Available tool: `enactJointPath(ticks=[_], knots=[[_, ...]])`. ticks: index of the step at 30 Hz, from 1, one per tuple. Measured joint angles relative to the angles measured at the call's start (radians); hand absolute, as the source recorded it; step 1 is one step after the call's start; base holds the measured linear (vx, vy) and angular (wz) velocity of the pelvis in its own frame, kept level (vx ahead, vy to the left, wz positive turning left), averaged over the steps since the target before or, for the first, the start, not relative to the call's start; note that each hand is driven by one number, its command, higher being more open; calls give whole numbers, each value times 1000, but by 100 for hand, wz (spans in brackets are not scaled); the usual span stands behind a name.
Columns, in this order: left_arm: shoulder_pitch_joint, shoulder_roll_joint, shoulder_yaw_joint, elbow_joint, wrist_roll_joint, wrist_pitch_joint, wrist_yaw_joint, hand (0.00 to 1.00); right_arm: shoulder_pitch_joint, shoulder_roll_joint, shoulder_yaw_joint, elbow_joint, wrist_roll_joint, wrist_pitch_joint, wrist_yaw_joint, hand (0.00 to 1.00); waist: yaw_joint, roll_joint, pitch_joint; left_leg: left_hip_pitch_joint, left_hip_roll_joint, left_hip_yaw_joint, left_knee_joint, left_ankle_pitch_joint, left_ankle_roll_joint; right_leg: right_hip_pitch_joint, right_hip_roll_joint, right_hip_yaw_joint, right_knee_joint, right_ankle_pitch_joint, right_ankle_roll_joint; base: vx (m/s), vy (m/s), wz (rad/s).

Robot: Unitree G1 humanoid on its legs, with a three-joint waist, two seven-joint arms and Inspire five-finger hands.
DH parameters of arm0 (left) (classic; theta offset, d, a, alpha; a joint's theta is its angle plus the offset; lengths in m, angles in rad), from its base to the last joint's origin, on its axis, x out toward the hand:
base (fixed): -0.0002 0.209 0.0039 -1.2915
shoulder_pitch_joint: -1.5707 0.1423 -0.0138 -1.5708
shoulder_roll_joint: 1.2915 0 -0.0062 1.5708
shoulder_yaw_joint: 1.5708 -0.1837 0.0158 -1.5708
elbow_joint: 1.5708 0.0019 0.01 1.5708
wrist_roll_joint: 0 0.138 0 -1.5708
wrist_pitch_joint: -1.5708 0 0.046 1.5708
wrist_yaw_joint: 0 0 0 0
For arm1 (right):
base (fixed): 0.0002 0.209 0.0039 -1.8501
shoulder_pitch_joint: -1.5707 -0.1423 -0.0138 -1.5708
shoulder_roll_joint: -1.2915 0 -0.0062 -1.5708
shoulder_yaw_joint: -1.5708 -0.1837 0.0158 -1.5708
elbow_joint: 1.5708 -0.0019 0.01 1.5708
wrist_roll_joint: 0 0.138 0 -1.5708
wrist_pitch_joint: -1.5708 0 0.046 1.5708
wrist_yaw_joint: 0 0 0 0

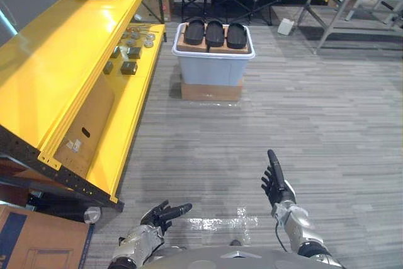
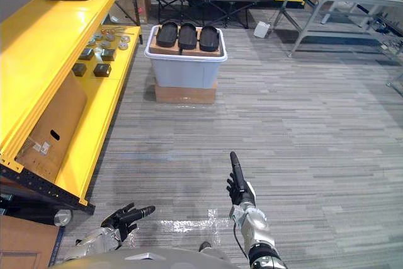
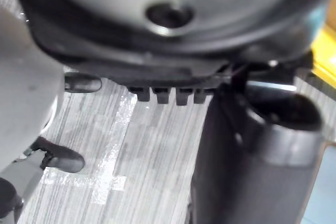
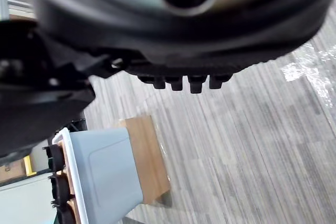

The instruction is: Walk over and take three plastic housings, then place them on the shelf

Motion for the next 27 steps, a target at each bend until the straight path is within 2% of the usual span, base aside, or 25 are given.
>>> enactJointPath(ticks=[2, 6, 14, 17, 21, 27], knots=[[-14, 3, 0, 0, -15, -8, 2, 100, 1, -4, -1, 2, 8, -21, -9, 100, -3, 1, 1, -20, 1, -10, 27, -13, 10, 2, -4, 1, -12, 11, -1, 0, 0, 0], [-33, 4, -16, 1, -39, -13, -1, 100, 25, -4, -1, 2, 90, -20, -6, 100, -17, 2, 3, -23, -6, -45, 45, -18, 19, 15, -15, -28, -12, 13, 0, -48, 9, 19], [-41, -8, -45, 18, -98, -6, 9, 100, 68, 0, -2, 12, 106, -20, -6, 100, -29, 19, 12, -22, -17, -59, 58, -14, 27, 16, -31, -32, 13, 14, 3, -90, 16, 6], [-38, -8, -43, 22, -113, -21, 34, 100, 84, 1, -3, 23, 85, -20, -21, 100, -28, 19, 11, -21, -19, -58, 57, -11, 31, 17, -32, -30, 13, 15, 5, -64, 10, -1], [-19, -8, -38, 22, -106, -81, 70, 100, 97, 3, -4, 48, 86, -21, -21, 100, -29, 20, 11, -20, -22, -58, 44, -2, 34, 12, -33, -31, 10, 17, 8, -25, 4, 0], [7, -10, -29, 22, -104, -106, 78, 100, 103, 14, -28, 49, 129, -21, -20, 100, -28, 19, 9, -22, -27, -64, 36, 0, 37, 16, -33, -35, -8, 25, 13, 2, 3, 2]])
